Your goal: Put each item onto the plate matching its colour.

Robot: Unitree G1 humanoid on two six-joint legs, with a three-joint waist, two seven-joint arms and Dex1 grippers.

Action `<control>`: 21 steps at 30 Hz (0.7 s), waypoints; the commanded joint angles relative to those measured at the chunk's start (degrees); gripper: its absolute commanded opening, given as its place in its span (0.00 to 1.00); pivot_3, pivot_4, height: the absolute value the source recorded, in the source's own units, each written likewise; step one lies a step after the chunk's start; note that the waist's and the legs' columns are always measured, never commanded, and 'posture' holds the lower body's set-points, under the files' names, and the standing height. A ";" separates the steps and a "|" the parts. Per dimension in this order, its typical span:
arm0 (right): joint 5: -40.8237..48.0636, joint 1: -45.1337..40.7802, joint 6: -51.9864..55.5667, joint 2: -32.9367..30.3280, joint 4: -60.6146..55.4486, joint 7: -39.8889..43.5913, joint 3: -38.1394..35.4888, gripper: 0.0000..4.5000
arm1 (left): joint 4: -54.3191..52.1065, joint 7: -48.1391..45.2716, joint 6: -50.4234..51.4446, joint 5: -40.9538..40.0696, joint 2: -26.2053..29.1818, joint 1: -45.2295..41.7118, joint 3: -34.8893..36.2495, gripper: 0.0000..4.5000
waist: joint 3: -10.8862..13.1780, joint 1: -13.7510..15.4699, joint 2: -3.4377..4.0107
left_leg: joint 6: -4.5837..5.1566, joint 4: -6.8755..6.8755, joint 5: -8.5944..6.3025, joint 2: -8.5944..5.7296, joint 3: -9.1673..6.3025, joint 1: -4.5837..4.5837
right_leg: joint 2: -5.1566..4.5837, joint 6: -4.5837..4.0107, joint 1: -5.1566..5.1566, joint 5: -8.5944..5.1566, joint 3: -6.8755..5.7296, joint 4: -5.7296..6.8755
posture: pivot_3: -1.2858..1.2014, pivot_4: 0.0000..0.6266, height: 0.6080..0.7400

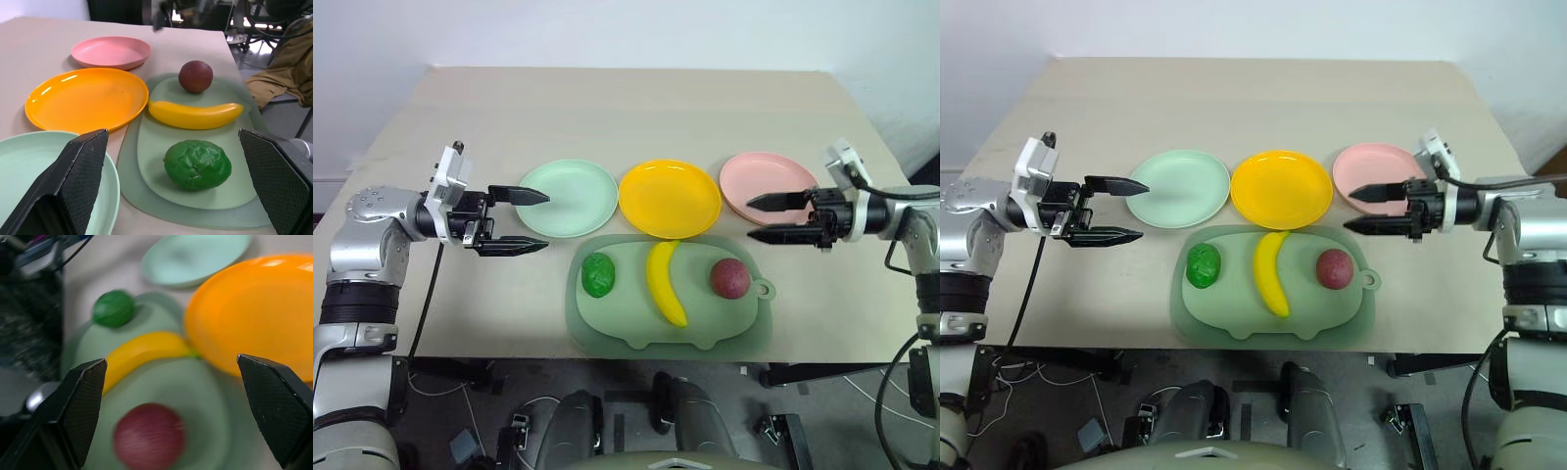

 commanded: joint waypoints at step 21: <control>-4.65 9.30 -14.39 4.15 -7.85 -7.80 5.58 1.00 | -1.92 -0.25 0.83 -1.59 2.30 -1.46 -0.68 0.99 | -0.01 -0.20 -0.02 | 0.03 0.00 -0.02 -0.02 -0.01 0.01 | 0.02 -0.01 0.00 -0.01 0.00 0.00 | 0.52 0.24 1.00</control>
